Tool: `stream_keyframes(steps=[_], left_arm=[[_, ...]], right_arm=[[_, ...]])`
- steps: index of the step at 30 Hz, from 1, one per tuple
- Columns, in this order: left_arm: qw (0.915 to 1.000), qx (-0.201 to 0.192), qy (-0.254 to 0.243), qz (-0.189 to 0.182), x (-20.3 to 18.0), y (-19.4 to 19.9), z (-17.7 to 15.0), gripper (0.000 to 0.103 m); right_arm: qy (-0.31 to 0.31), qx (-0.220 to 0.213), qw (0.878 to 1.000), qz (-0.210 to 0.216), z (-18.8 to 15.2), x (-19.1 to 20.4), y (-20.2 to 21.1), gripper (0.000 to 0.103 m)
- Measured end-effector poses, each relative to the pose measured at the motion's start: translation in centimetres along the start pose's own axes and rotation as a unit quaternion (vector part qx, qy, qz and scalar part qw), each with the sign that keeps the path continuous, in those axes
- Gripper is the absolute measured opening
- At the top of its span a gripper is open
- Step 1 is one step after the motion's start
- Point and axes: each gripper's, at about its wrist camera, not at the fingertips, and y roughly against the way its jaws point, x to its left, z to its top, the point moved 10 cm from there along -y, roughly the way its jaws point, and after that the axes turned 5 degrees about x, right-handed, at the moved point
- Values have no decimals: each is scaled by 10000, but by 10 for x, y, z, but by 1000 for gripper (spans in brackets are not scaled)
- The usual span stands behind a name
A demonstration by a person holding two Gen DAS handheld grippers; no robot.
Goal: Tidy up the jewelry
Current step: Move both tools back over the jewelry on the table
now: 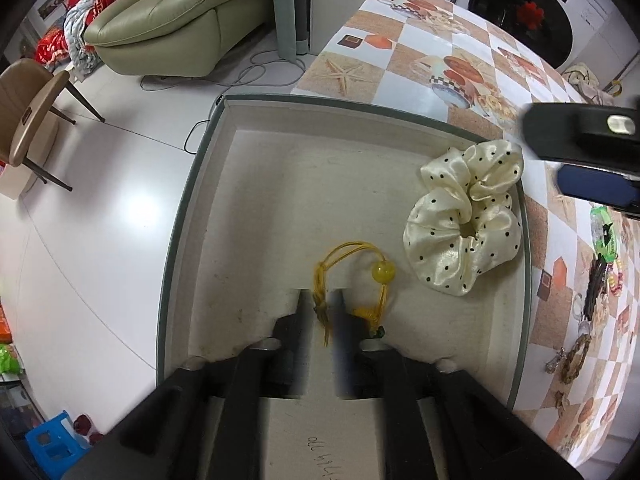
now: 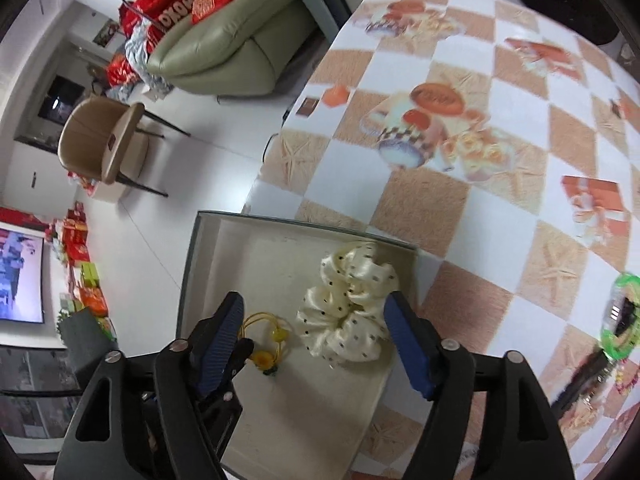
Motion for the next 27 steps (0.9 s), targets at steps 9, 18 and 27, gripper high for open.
stream_keyframes(steps=[9,18,27], left_arm=[[9994,-120,-107,297,-3,14,-1,103],[9989,-14,-368,304,-26,31,-17,103],[9966,-5,-818,104,-83,54,-25,103]], right_arm=[[-414,-32,9990,-171,-47,-45,36,81],[-1044,71,9939,-340,-108,-108,54,86],[-1863,-214,9818,-300,-151,-168,86,87]])
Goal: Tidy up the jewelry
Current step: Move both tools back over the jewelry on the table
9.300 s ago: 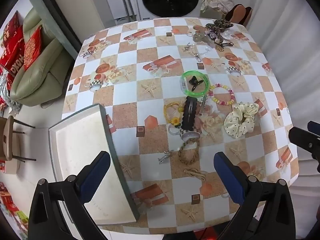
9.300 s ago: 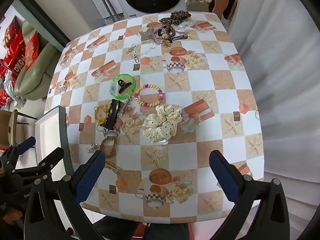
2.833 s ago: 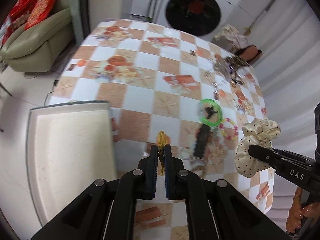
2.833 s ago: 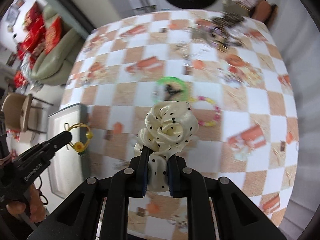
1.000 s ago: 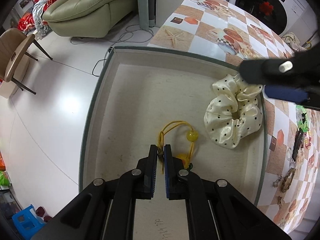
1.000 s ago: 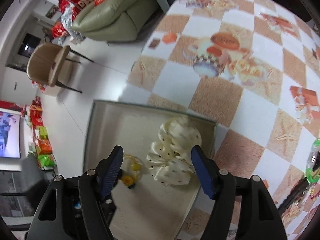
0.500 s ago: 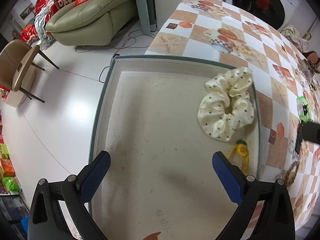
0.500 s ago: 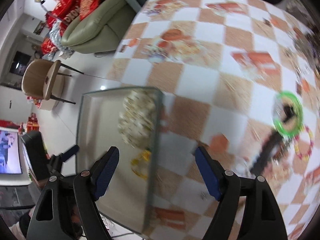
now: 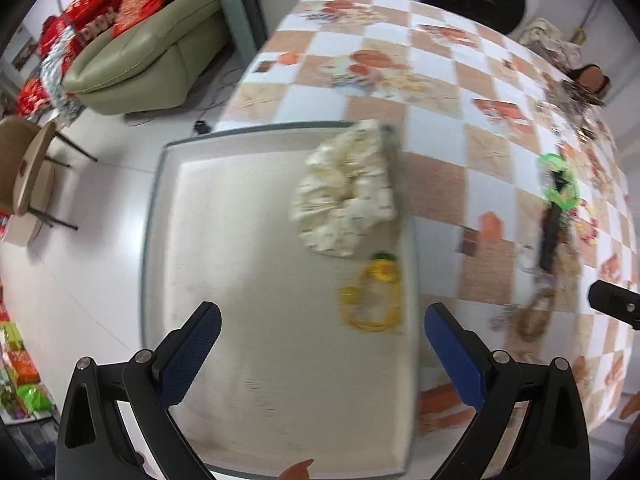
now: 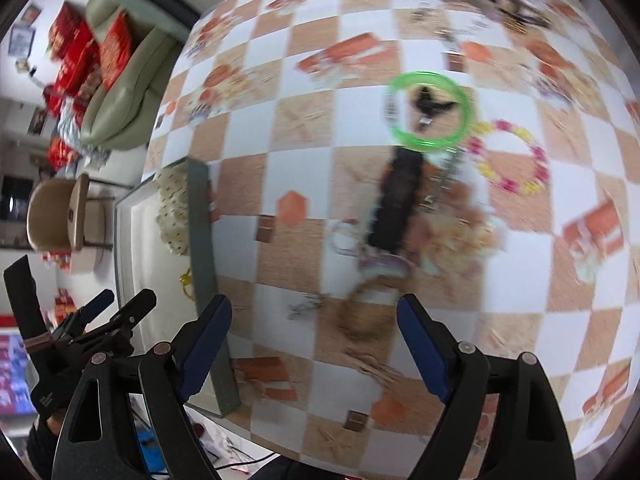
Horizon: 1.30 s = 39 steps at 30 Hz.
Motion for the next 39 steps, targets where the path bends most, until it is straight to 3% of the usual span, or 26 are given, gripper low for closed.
stream_keyframes(steps=[7,19,30,31,39], left_arm=[[9986,-18,-519,-89,-56,12,8,103],[9955,190,-857,-355,-122,0,25,103],[9941,233,-813,-683,-175,-17,67,100],[9938,237,-841,-685,-180,-19,71,95],[9931,318,-904,-675,-210,-45,98,95]], right_arm=[[-409,-89,9990,-144,-2,-46,19,87],[-880,-86,9950,-474,0,-123,38,87],[-841,-26,9927,-863,24,-169,37,87],[-833,-21,9926,-883,27,-171,36,87],[-676,32,9919,-1076,52,-187,24,87]])
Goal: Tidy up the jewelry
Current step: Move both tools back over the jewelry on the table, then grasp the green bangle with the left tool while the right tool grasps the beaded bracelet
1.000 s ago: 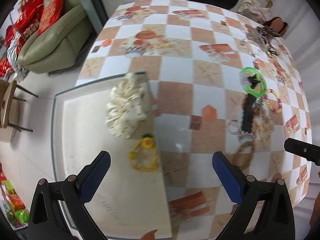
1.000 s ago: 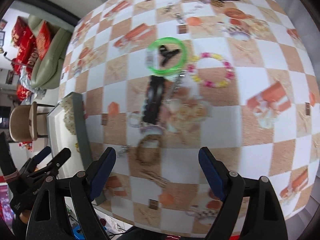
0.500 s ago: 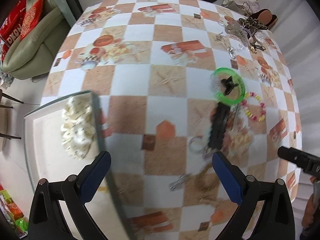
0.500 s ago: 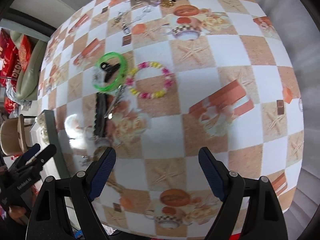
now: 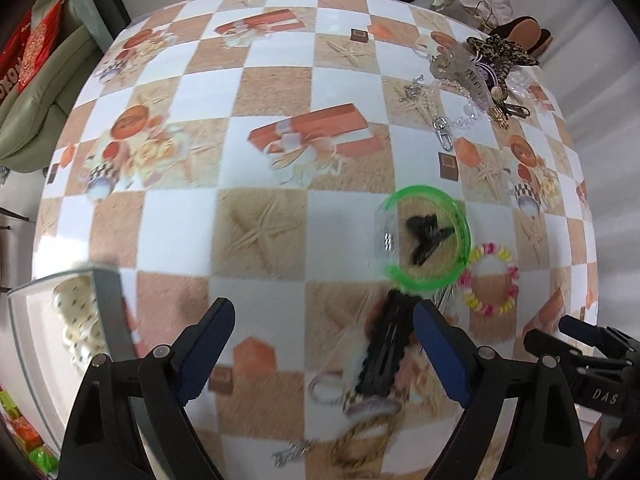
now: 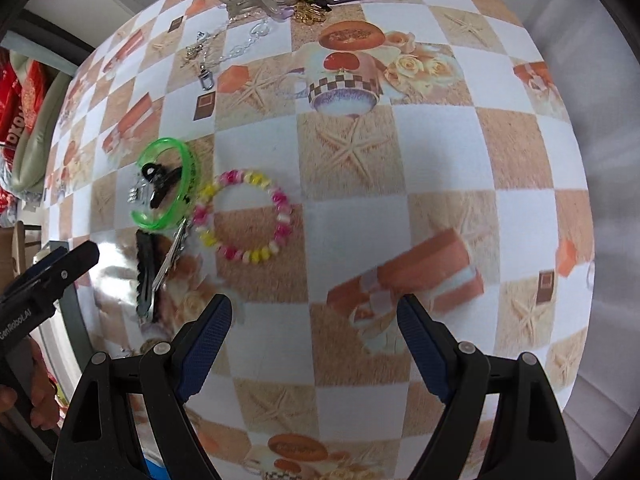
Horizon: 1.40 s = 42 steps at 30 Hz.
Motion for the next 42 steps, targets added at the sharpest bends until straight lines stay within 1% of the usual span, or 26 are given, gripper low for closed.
stream_keyframes(steps=[6,11,15,16,17,18,20,23,24,27,29,30,31,32,33,34,35,36,37,38,39,42], left_arm=[[9999,39,-109,14,-10,-17,18,95],[9998,87,-165,104,-12,-29,28,95],[9997,138,-168,134,-11,-37,32,95],[9996,150,-181,138,-11,-39,33,93],[9995,174,-209,151,-11,-42,34,84],[9993,214,-245,178,-12,-44,34,83],[9989,166,-357,244,-15,-46,36,83],[9984,132,-465,304,-19,-48,39,82],[9982,114,-484,335,-20,-48,40,81],[9975,63,-587,384,-25,-48,43,69],[9968,47,-704,382,-30,-47,45,55],[9965,49,-742,376,-33,-46,46,52],[9963,44,-782,366,-36,-46,47,43],[9961,38,-809,350,-39,-46,48,34],[9961,46,-819,326,-41,-46,48,30],[9962,56,-827,280,-42,-46,49,17],[9962,64,-822,265,-42,-46,49,15],[9965,72,-806,231,-44,-45,47,15],[9968,76,-773,172,-43,-45,47,15],[9971,70,-745,137,-43,-43,44,15],[9974,57,-715,112,-41,-42,43,15],[9978,-2,-654,56,-36,-38,37,15]], right_arm=[[95,-44,9999,-79,20,1,-9,87],[245,-116,9993,-255,41,6,-16,87],[365,-159,9984,-397,51,10,-21,87],[394,-170,9982,-423,53,11,-21,87],[432,-186,9979,-456,56,13,-22,87],[472,-202,9975,-487,57,14,-23,85],[559,-219,9967,-540,62,19,-25,79],[651,-298,9950,-699,70,26,-27,79],[678,-323,9945,-735,71,28,-27,79],[803,-417,9919,-894,72,36,-29,77],[867,-476,9910,-902,74,42,-28,73],[913,-494,9905,-902,75,45,-27,69],[956,-504,9900,-905,73,48,-27,63],[1024,-514,9894,-896,71,54,-28,60],[1067,-516,9890,-885,67,58,-29,54],[1106,-511,9888,-861,67,63,-29,49],[1118,-515,9888,-843,68,65,-29,46],[1110,-540,9889,-832,69,67,-28,33],[1094,-559,9890,-820,67,66,-26,15],[1050,-556,9897,-801,68,67,-26,11],[995,-550,9906,-760,69,66,-26,10],[863,-610,9928,-567,70,65,-20,9]])
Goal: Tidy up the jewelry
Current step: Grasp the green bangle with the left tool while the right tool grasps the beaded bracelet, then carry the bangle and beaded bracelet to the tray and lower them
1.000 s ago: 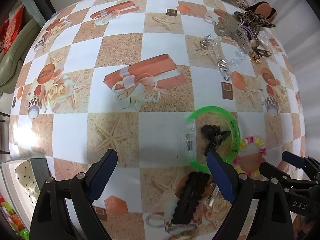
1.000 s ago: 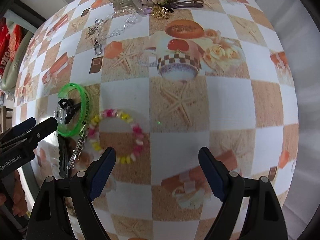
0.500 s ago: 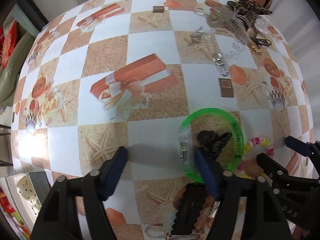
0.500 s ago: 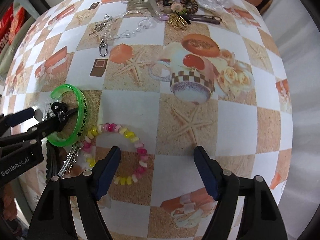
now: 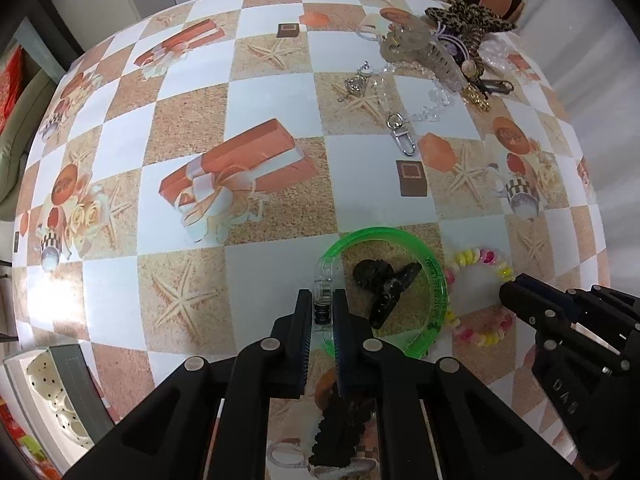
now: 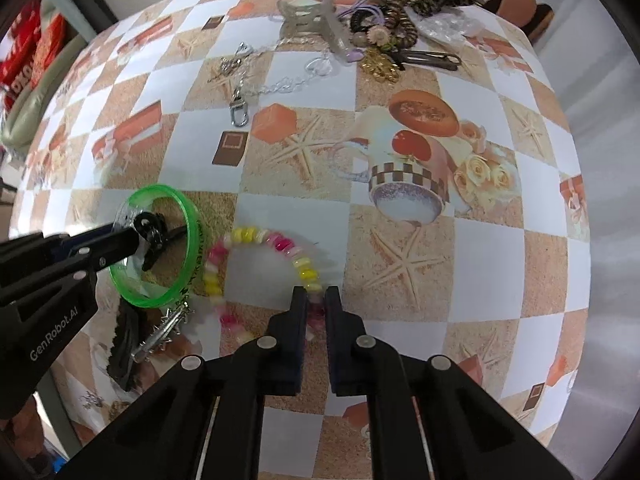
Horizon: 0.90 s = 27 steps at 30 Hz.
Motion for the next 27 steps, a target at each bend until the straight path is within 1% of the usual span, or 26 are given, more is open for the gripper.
stream_keyframes(steps=[3,6,9,14,19,27], left_arm=[[10000,-70,38,-32,2,9,-2,15],[9998,-145,83,-57,-7,24,-9,15],[9996,-222,144,-118,-4,34,-13,15],[9991,-330,218,-169,1,52,-21,15],[9983,-433,310,-219,4,69,-33,15],[9966,-564,536,-278,27,94,-63,15]], right_arm=[[-112,-54,9998,165,0,-1,7,9],[-239,-106,9990,354,1,-5,16,9],[-341,-148,9983,448,-5,-18,27,9],[-480,-200,9971,560,-11,-23,39,9],[-514,-258,9964,628,-31,-33,61,9],[-487,-362,9957,694,-39,-18,82,10]])
